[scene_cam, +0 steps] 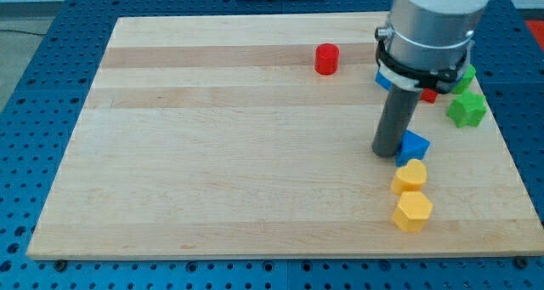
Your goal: Move blue cube above to the triangle
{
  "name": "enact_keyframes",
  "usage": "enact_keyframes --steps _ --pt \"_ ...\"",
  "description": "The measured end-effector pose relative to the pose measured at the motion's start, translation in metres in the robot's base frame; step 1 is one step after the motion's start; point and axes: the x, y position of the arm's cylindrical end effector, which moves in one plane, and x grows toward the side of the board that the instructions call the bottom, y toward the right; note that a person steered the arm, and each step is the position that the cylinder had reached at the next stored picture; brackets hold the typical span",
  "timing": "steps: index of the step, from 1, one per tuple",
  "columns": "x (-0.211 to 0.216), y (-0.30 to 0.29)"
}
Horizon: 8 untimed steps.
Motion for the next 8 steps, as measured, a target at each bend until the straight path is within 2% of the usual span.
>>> enact_keyframes --steps 1,2,3,4,5,6,7,8 --pt "-0.047 -0.005" --pt "-0.079 -0.036" --pt "-0.129 -0.052" --pt "-0.169 -0.017" --pt "-0.172 0.035" --pt "-0.144 0.043" --pt "-0.131 0.004" --pt "-0.109 -0.004"
